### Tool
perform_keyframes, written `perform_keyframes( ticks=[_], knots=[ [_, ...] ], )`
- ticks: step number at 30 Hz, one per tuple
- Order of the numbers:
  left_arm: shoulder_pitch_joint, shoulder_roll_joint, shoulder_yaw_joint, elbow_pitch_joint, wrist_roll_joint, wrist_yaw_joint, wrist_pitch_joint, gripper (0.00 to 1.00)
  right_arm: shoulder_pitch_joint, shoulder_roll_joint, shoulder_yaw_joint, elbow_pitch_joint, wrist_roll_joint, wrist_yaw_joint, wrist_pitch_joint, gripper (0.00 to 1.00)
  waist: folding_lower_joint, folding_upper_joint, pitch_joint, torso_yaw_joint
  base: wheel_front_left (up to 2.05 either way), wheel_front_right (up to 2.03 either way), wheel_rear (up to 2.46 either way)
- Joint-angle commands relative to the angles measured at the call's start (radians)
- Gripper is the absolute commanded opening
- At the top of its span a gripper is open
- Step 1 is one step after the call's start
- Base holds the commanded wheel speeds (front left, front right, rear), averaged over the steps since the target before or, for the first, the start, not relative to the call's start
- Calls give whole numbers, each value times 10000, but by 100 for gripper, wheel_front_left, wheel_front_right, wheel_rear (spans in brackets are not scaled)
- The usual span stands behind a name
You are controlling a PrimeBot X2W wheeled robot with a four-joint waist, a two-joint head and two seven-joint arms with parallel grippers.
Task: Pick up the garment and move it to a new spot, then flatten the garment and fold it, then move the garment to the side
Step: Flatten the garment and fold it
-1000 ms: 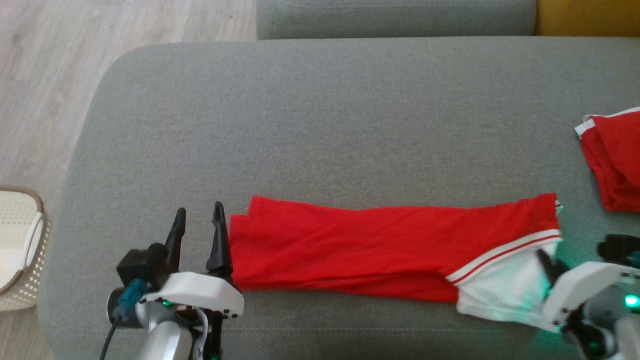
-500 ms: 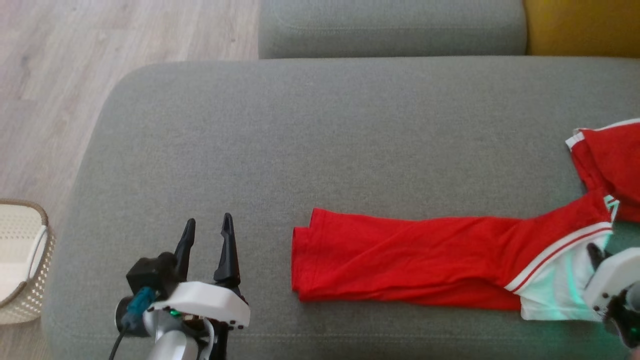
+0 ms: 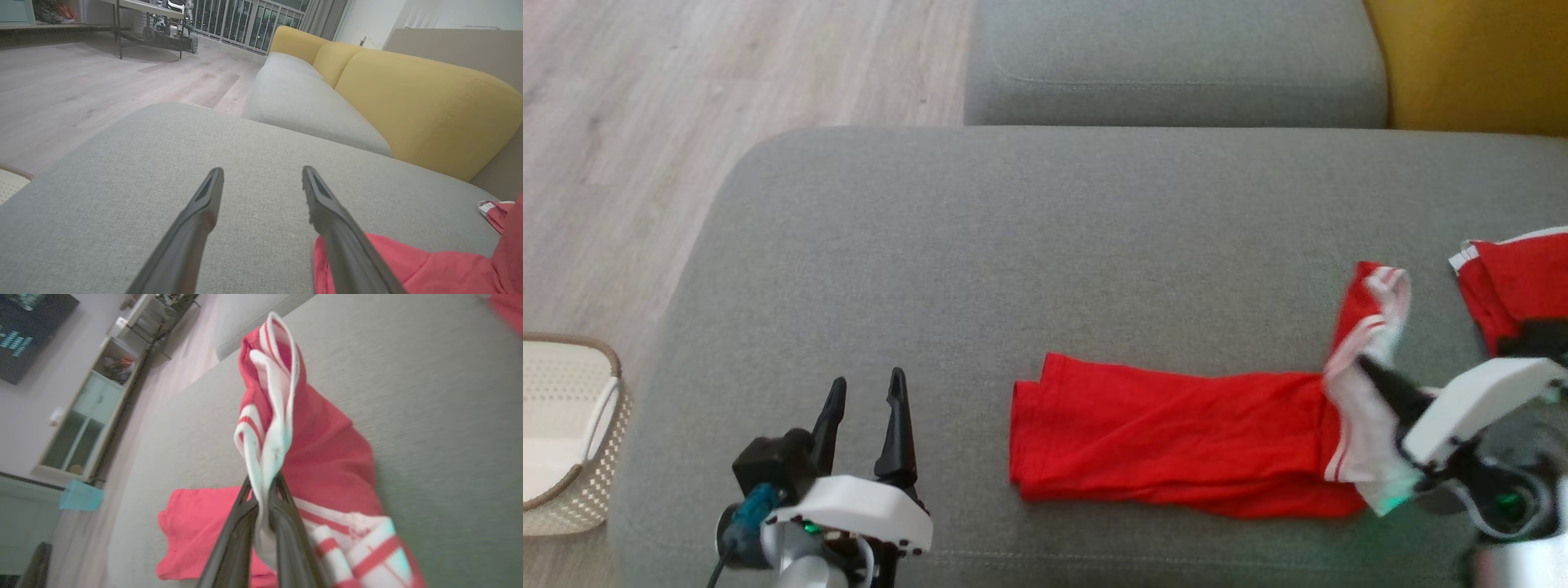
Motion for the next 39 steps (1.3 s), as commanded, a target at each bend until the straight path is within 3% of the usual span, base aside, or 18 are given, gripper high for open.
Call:
perform_keyframes(
  ticks=[1,7,13,23,30,31,32,33,39],
  knots=[
    [-280,3,340,-293,-1,-25,-122,100,-65,-71,583,-259,646,0,36,0,0,-1,-61,79,0,0,0],
    [-202,3,366,-238,-32,-79,-122,100,258,-67,2614,634,3678,0,-893,0,0,-1,-191,372,0,0,0],
    [-130,3,354,-209,-64,-72,-122,100,63,-66,4924,1512,5362,0,-2300,0,0,-1,-248,686,0,0,0],
    [-207,3,232,-256,-36,-1,-122,100,-1052,-65,6966,2624,6721,0,-4645,0,0,-1,45,1325,0,0,0],
    [-278,3,58,-272,-37,30,-122,100,-1701,-65,7825,3687,6947,0,-5452,0,0,-1,392,1703,0,0,0],
    [-300,3,28,-289,-53,43,-122,100,-1791,-65,7882,3843,6964,0,-5546,6,0,-1,438,1750,0,0,0],
    [-314,3,6,-299,-65,55,-122,100,-1874,-65,7942,3995,6979,0,-5628,58,0,-1,468,1782,0,0,0],
    [-321,3,-11,-305,-74,69,-122,100,-1951,-65,7989,4100,7033,0,-5720,100,0,-1,495,1805,0,0,0],
    [-246,3,43,-294,-45,114,-122,100,-2190,-65,8413,3869,7586,0,-6026,100,0,-1,460,1750,0,0,0]
  ],
)
